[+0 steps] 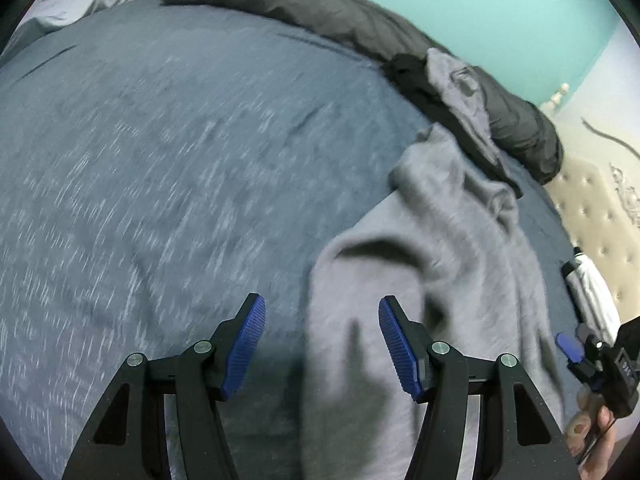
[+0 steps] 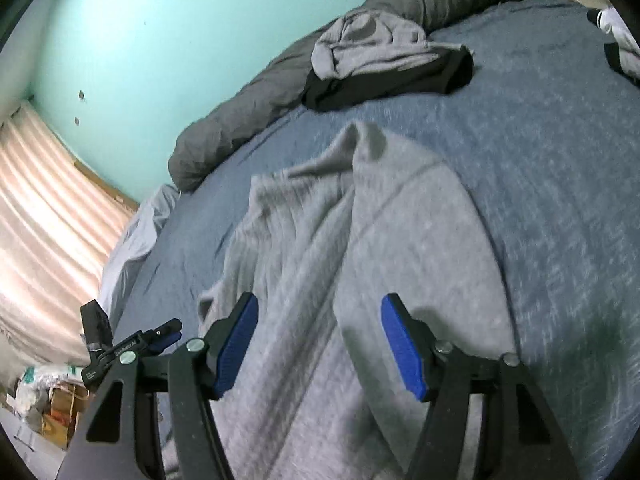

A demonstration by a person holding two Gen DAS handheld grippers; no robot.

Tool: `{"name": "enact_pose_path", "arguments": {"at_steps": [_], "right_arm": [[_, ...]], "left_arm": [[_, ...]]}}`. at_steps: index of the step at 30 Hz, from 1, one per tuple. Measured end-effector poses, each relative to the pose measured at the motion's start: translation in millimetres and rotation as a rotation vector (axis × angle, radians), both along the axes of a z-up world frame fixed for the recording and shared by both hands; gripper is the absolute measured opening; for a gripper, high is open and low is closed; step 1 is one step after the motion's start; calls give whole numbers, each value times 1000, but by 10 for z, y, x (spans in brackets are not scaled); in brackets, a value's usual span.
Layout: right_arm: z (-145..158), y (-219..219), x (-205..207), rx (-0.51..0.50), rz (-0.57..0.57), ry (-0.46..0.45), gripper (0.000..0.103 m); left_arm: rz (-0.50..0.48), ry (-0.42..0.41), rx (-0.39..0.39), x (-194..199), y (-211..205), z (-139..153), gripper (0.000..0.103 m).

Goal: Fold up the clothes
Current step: 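Open both tools and release the hoodie onto the bed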

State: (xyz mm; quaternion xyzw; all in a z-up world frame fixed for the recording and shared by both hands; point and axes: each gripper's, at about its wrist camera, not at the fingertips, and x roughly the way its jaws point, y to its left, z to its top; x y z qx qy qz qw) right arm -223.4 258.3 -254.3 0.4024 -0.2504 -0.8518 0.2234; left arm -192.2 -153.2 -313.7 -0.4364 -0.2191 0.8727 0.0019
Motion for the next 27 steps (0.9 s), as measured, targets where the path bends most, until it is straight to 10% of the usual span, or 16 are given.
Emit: {"name": "enact_pose_path", "arguments": {"at_steps": [16,27], "right_arm": [[-282,-100,-122,22,34,-1,65],[-182,-8,24,24,-3,30,65]], "left_arm": [[-70,-36,28,64,93,-178,60],[-112,-18,68,241,126,-138,5]]}}
